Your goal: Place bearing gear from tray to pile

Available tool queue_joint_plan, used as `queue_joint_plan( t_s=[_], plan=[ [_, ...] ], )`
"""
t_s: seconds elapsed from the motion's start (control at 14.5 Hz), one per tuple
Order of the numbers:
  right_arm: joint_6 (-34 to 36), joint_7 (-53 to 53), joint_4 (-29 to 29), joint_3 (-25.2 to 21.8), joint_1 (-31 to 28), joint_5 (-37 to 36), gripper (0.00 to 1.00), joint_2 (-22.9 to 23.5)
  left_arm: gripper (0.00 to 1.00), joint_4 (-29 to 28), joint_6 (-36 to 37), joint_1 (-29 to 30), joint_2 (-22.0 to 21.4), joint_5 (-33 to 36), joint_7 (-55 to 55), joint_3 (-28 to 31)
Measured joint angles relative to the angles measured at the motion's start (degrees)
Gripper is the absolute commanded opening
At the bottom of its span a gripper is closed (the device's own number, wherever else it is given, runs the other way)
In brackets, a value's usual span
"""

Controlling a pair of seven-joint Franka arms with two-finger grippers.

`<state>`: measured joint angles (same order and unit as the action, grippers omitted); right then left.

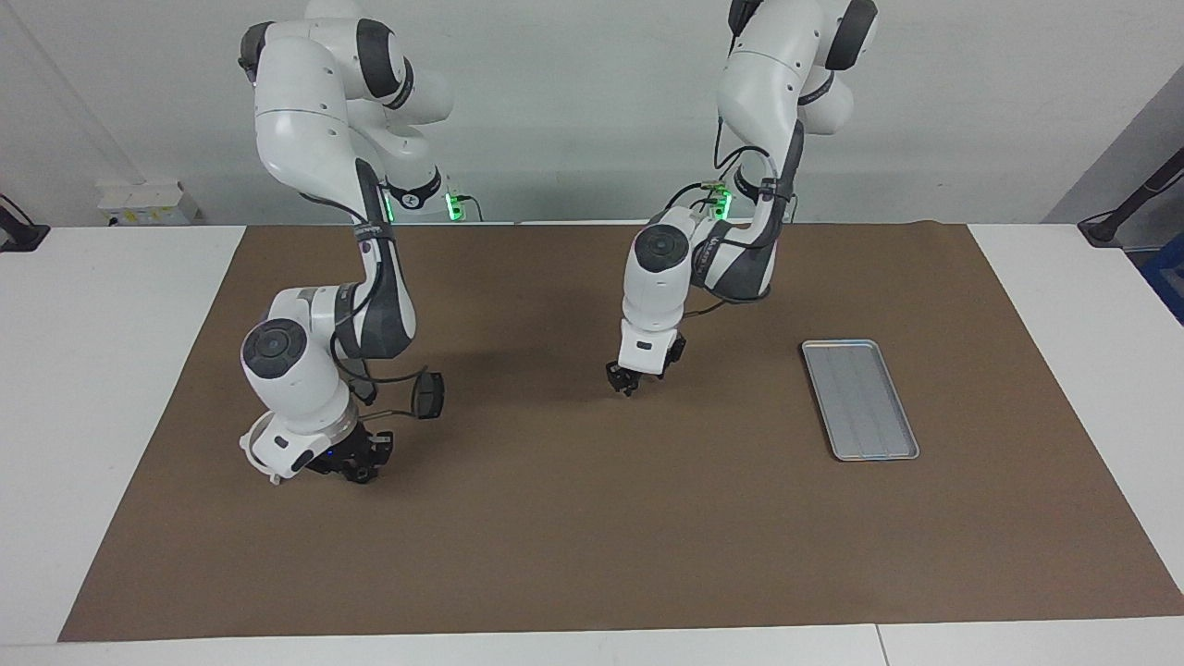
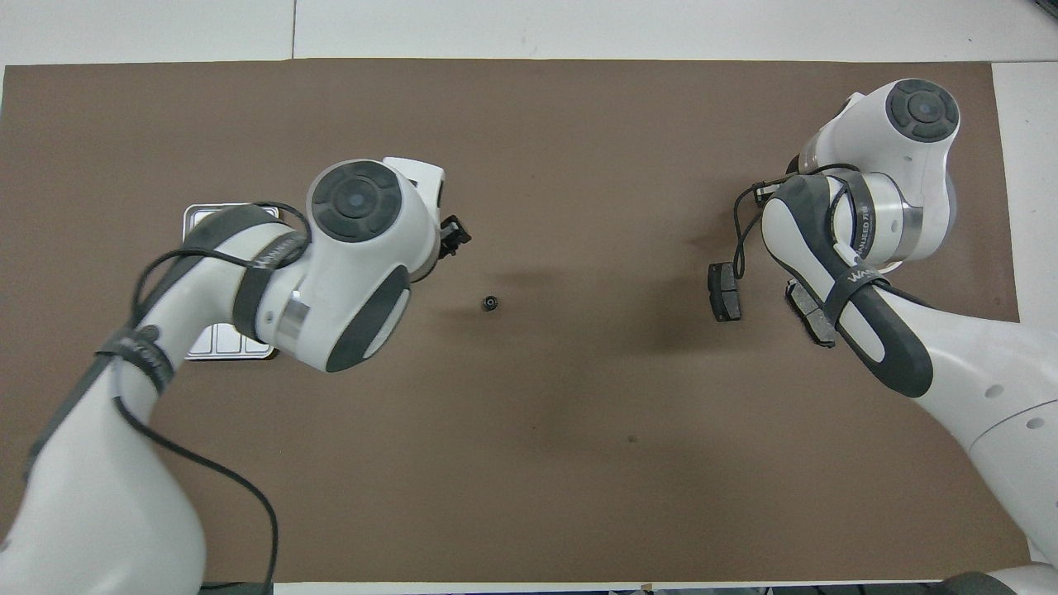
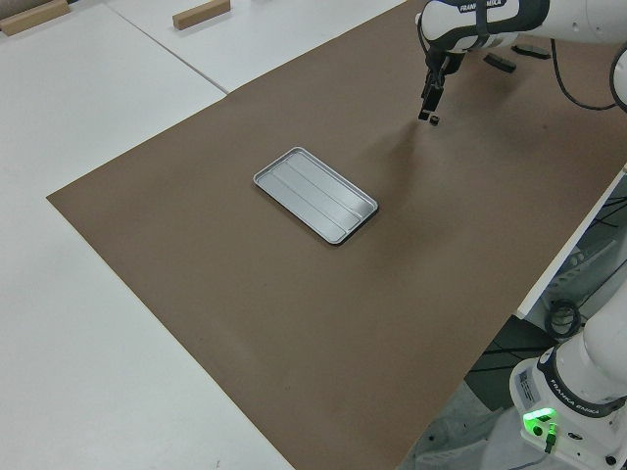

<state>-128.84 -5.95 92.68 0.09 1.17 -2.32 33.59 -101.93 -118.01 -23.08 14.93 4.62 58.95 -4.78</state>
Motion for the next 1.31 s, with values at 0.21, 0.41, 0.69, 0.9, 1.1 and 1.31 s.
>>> queue_joint_plan(
  t_s=[0.21,0.41,0.69,0.9,1.1,1.31],
  plan=[
    [-0.33,0.13,0.17,0.06,0.17,0.00,1.00,-0.05,1.00,0.04,10.21,9.21,-10.38,-0.03,-12.15,0.32],
    [4.10,3.25,-0.37,0.16,1.79,0.00,1.00,-2.11,1.00,-0.19,16.61,17.28,-16.20,-2.16,-25.53,0.51],
    [13.91,15.49,-1.11,0.51,7.10,0.02,1.00,-8.88,1.00,-0.58,19.77,22.63,-19.16,-3.43,-39.23,0.67],
    [16.95,30.63,-1.07,1.05,13.34,0.15,1.00,-12.18,1.00,0.21,21.35,22.66,-19.06,-3.43,-41.61,0.71],
    [17.02,47.71,-1.15,1.32,21.02,0.51,1.00,-12.72,1.00,2.22,22.87,22.66,-18.63,-3.43,-43.08,0.86],
    [16.63,58.50,-1.35,1.39,26.58,2.04,1.00,-12.71,1.00,2.54,22.82,22.59,-17.07,-3.46,-43.43,0.91]
  ],
)
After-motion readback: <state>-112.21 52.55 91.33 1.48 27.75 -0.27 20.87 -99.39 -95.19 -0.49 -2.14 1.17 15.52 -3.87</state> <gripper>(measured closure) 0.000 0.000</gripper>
